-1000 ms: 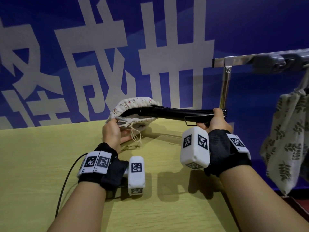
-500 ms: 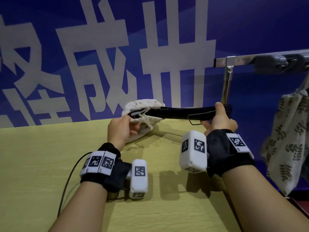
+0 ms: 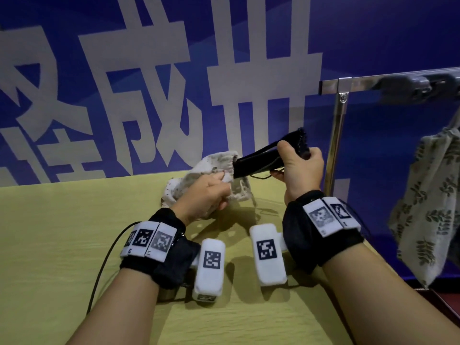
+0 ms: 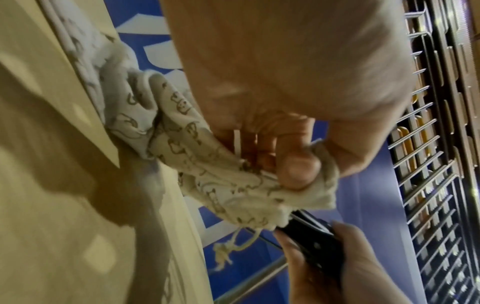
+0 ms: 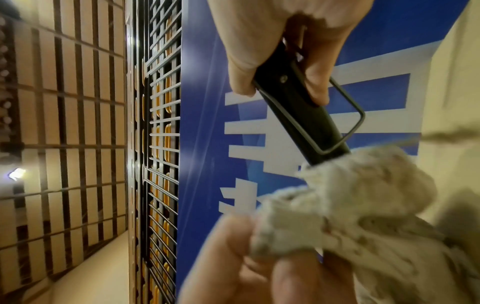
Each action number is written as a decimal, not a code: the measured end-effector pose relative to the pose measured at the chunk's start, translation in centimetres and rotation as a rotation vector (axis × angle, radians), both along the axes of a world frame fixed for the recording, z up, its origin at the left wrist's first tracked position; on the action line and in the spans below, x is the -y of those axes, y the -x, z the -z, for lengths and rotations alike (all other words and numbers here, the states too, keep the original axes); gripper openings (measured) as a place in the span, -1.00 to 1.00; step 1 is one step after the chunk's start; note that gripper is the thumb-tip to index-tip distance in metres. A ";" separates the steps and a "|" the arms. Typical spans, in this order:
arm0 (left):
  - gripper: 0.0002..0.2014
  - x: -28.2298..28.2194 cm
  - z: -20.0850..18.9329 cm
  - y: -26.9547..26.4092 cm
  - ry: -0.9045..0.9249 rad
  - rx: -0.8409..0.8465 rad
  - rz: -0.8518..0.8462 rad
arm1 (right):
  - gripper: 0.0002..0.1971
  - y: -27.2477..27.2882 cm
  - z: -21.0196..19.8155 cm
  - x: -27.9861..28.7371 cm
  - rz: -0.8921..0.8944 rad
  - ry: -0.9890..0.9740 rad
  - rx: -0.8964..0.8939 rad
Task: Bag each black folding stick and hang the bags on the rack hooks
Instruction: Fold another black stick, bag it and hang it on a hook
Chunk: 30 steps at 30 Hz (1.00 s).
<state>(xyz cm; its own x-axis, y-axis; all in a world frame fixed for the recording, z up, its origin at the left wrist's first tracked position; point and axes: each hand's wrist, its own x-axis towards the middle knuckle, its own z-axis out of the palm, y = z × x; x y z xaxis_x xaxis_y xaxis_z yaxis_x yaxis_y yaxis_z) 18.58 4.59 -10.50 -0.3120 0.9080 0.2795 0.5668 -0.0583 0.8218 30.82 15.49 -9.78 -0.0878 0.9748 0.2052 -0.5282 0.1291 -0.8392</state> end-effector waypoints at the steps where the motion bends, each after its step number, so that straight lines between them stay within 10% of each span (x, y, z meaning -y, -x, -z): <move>1: -0.66 -0.1 0.0 -0.3 0.013 0.035 0.029 | -0.75 0.2 0.2 0.1 0.004 -0.011 0.025; 13: -0.67 0.8 -1.1 -0.5 -0.201 0.129 0.051 | -0.79 1.4 0.8 0.8 -0.108 -0.131 0.122; 17: -0.64 -0.2 -0.2 -1.0 -0.004 -0.215 -0.018 | -0.79 2.0 1.5 0.6 -0.152 -0.045 0.188; 22: -0.66 0.3 -0.4 -0.1 -0.036 -0.235 -0.038 | -0.67 1.7 1.4 -0.1 0.074 -0.091 0.458; 30: -0.73 -0.7 0.5 -0.3 -0.129 -0.266 -0.129 | -0.39 3.2 1.7 1.2 -0.318 0.206 0.212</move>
